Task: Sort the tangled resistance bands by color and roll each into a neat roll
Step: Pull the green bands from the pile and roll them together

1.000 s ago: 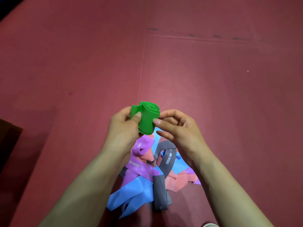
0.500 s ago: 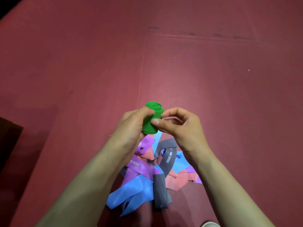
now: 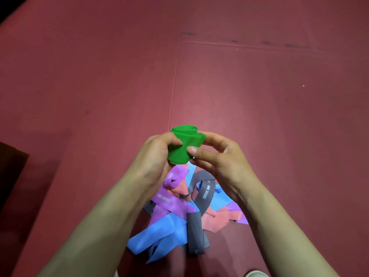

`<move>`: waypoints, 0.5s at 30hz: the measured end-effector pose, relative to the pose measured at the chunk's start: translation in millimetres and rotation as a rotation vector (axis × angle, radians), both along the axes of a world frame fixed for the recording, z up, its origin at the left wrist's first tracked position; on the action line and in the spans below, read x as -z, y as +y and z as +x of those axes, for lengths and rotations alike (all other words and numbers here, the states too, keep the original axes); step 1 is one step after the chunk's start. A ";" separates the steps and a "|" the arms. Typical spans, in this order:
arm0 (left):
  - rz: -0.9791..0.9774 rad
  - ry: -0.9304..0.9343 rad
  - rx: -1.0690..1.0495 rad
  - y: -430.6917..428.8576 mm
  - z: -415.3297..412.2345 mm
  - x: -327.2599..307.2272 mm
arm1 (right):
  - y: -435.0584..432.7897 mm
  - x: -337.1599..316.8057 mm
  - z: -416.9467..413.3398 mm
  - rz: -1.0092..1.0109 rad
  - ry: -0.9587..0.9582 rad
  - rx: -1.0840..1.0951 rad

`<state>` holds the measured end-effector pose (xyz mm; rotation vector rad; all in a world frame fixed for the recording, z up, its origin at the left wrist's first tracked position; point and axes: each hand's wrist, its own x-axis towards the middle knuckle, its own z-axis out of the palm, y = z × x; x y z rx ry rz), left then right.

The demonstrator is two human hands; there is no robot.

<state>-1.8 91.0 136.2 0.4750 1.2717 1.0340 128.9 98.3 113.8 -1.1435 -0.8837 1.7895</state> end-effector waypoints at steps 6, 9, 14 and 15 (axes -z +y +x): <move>-0.039 0.124 0.013 0.7 -2.4 5.7 | -0.1 0.6 0.8 -0.003 -0.012 -0.021; -0.046 0.191 0.065 -0.1 -1.1 2.9 | -0.1 1.5 -0.8 -0.021 -0.026 -0.014; -0.019 0.360 0.015 -0.9 -0.7 5.7 | 1.2 -3.0 -6.7 -0.038 -0.069 0.043; 0.000 0.403 0.014 -0.7 -0.7 4.8 | 1.4 -5.2 -8.3 -0.039 -0.083 0.062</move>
